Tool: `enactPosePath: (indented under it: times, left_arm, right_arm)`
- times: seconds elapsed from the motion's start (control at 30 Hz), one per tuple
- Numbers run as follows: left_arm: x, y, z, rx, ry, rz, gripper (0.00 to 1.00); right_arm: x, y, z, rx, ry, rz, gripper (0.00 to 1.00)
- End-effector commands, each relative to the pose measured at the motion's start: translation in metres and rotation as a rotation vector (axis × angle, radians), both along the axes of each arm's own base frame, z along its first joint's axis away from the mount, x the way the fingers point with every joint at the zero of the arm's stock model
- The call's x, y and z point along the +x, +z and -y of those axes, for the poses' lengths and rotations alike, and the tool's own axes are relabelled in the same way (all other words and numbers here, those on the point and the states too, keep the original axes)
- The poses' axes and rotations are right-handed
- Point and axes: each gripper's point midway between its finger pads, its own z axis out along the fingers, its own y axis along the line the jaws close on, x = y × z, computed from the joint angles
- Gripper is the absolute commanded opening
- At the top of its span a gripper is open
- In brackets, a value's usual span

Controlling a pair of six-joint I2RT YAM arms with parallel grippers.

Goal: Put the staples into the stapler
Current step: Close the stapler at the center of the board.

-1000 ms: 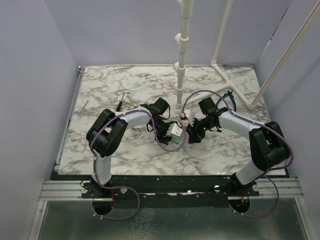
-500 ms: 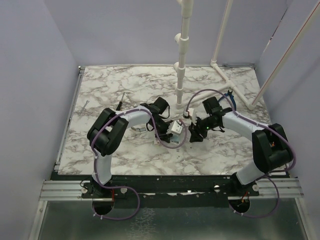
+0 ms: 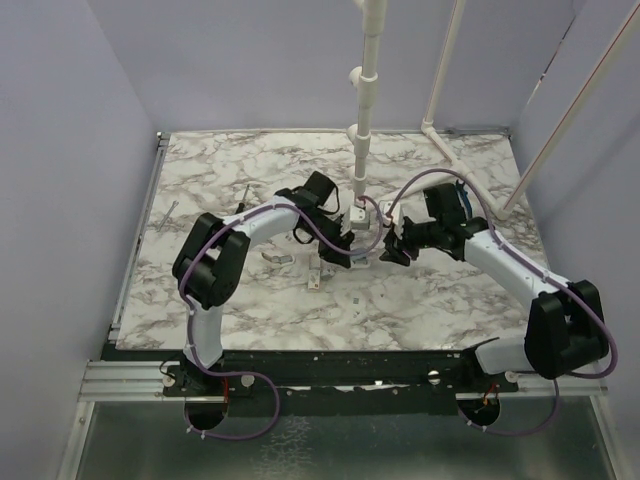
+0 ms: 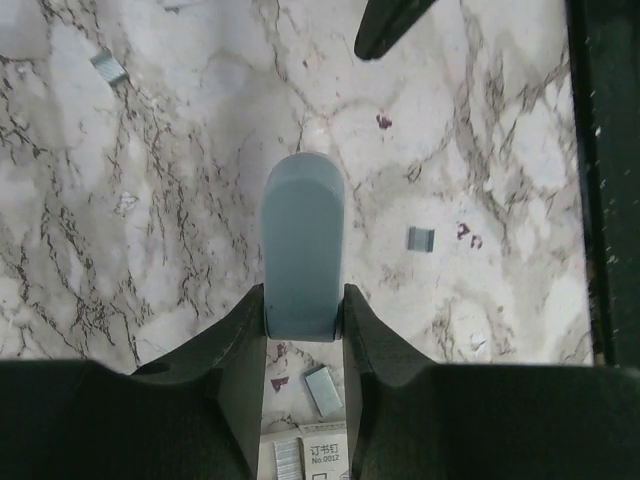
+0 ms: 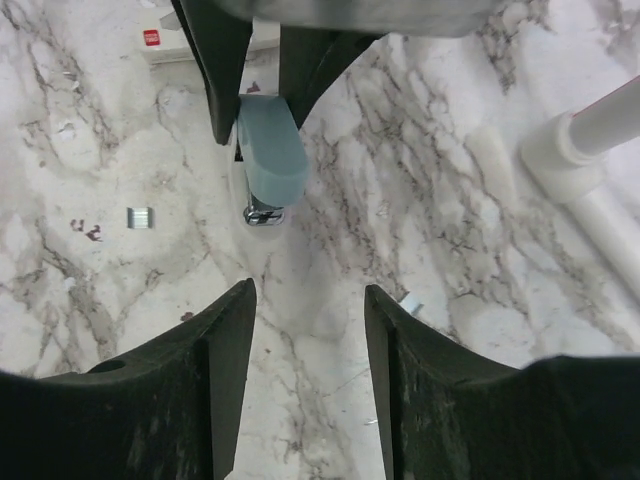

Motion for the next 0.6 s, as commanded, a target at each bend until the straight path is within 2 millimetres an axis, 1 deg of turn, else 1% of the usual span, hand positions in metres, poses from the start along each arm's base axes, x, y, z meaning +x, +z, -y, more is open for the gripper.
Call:
enactPosePath:
  times: [0.0,0.07,0.2,0.3,0.47,0.57]
  left_arm:
    - [0.001,0.028,0.013,-0.036,0.127,-0.236,0.0]
    - [0.004,0.039,0.016,-0.053,0.161,-0.312,0.0]
    - [0.007,0.059,0.023,-0.083,0.2,-0.459,0.0]
    - [0.008,0.069,0.029,-0.09,0.214,-0.534,0.0]
    - [0.011,0.075,0.033,-0.079,0.245,-0.586,0.0]
    - [0.012,0.079,0.034,-0.076,0.256,-0.6,0.0]
  right_arm:
    - [0.013,0.017,0.002,-0.029,0.038,0.195,0.53]
    - [0.017,0.021,0.007,-0.058,0.023,0.247,0.54]
    - [0.02,0.036,0.014,-0.099,0.017,0.362,0.57]
    - [0.021,0.042,0.016,-0.145,0.02,0.444,0.6]
    - [0.018,0.044,0.01,-0.226,0.063,0.55,0.63]
    - [0.018,0.04,0.002,-0.275,0.09,0.584,0.65]
